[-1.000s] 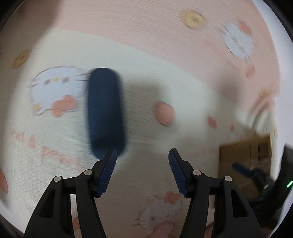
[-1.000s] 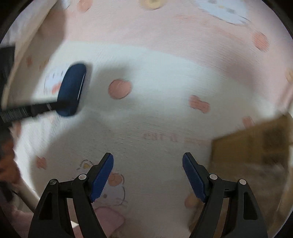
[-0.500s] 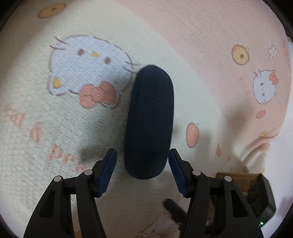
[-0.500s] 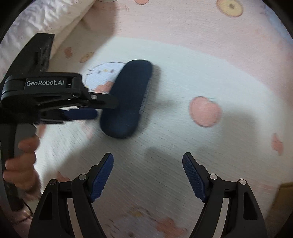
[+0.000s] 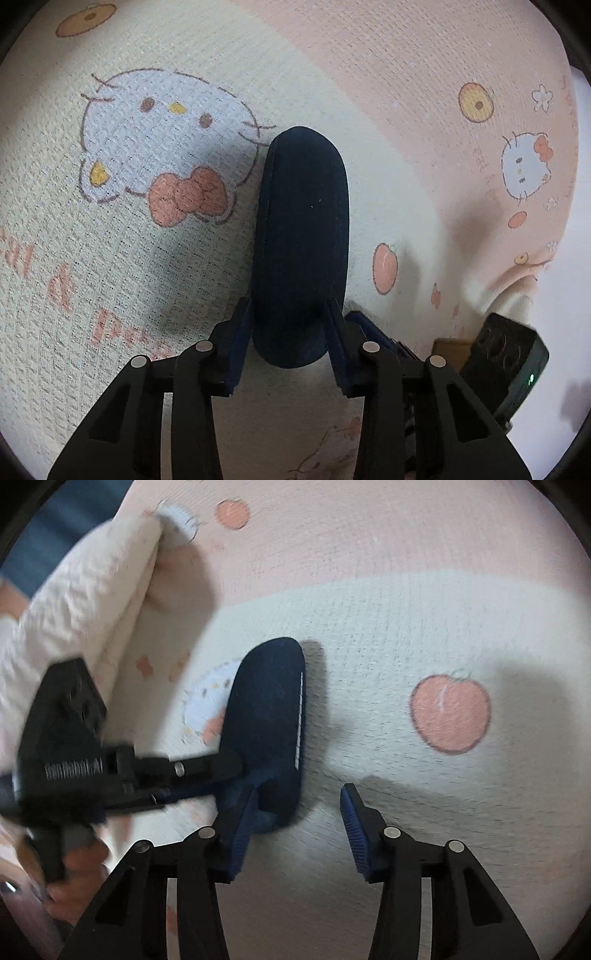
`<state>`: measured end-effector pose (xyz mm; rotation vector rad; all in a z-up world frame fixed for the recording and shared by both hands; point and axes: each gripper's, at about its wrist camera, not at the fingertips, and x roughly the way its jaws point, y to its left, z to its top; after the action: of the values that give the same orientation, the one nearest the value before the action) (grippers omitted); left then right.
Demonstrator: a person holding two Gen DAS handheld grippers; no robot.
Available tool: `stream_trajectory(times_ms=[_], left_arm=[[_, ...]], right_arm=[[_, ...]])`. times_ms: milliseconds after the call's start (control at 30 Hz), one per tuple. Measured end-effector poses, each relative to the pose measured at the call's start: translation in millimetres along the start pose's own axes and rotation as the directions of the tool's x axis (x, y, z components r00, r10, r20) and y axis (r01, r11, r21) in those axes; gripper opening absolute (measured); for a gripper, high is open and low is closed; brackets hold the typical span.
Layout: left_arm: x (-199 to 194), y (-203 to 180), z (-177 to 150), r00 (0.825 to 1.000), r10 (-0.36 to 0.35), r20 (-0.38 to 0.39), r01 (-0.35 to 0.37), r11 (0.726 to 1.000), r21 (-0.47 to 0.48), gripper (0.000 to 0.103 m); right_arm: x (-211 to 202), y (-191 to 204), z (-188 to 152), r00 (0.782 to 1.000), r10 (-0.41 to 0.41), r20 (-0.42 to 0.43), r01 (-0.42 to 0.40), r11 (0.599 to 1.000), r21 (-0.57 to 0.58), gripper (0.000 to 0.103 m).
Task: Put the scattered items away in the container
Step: 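Close the right gripper around the navy glasses case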
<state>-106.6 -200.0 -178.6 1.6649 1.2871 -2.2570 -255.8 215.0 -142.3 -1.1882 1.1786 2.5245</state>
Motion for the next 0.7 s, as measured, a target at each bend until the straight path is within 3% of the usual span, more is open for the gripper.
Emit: stream_trajectory(times_ms=[267, 300, 433, 700], left_arm=[[-7, 1, -12, 1.0, 0.01, 0.019, -0.01, 1.0, 0.015, 0.036], [-6, -3, -12, 1.0, 0.019, 0.019, -0.02, 0.999, 0.033, 0.035], [-1, -17, -17, 0.999, 0.036, 0.009, -0.036, 0.997, 0.075, 0.035], [26, -41, -43, 0.995, -0.029, -0.091, 0.039, 0.993, 0.111, 0.034]], right_arm=[[14, 0, 4, 0.992, 0.127, 0.005, -0.127, 0.986, 0.107, 0.028], [11, 1, 3, 0.993, 0.11, 0.047, -0.115, 0.985, 0.126, 0.028], [3, 7, -2, 0.998, 0.041, 0.051, -0.045, 0.996, 0.078, 0.028], [-38, -25, -25, 0.994, -0.031, 0.108, 0.009, 0.98, 0.197, 0.028]])
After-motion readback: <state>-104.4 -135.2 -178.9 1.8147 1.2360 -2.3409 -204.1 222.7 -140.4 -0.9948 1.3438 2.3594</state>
